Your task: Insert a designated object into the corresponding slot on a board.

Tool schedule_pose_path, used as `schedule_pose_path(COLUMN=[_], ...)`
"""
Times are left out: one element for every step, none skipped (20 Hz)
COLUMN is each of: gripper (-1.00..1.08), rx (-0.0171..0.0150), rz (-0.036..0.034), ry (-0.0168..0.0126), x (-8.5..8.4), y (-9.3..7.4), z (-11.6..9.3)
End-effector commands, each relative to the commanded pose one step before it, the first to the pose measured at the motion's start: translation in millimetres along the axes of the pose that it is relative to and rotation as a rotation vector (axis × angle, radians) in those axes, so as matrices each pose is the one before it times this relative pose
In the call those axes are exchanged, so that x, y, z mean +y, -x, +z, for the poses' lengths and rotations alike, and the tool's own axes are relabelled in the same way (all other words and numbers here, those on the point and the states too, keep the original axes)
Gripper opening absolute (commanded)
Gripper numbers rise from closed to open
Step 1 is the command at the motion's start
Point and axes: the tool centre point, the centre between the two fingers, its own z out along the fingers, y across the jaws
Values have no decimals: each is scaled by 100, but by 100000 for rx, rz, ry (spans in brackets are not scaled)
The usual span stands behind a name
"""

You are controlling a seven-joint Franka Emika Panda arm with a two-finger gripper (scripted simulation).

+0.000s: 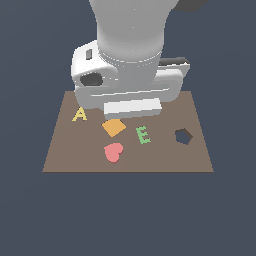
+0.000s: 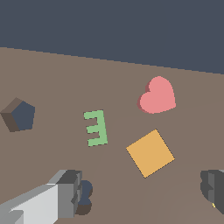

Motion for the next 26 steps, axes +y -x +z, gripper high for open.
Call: schedule_pose_path(gripper=[100,100,100,100,100,100,100,100,100,100,100,100,100,100,100,100,100,100,100,100,100,100,100,100,100,100], rx=[-51,3,3,3,3,2,2,1,0,0,-1,-1,-2,-2,-2,-3,-3,-3,-3,-3,-3,-3,-2,-2,-2,-1], rz=[-2409,-1105,-1151,-1192,-1227,-1258,-1282,-1258,-1170,-1085,-1001,-920,-842,-765,-690,-621,-556,-493,-431,-371,-312,-258,-201,-154,-98,-69], ry=[-157,-70,-73,-75,-77,-78,-78,-76,-69,-63,-57,-51,-46,-40,-36,-32,-28,-24,-21,-17,-14,-11,-8,-6,-3,-2], x=[680,296,307,317,325,332,337,329,305,282,259,237,214,193,176,158,140,123,107,91,76,60,48,32,26,6], y=[-713,-338,-353,-367,-380,-392,-402,-397,-372,-346,-322,-298,-276,-253,-230,-208,-188,-168,-148,-130,-112,-95,-78,-62,-42,-29], z=[1132,493,513,530,544,556,565,552,512,473,435,397,360,325,293,263,234,206,179,152,127,102,78,57,37,21])
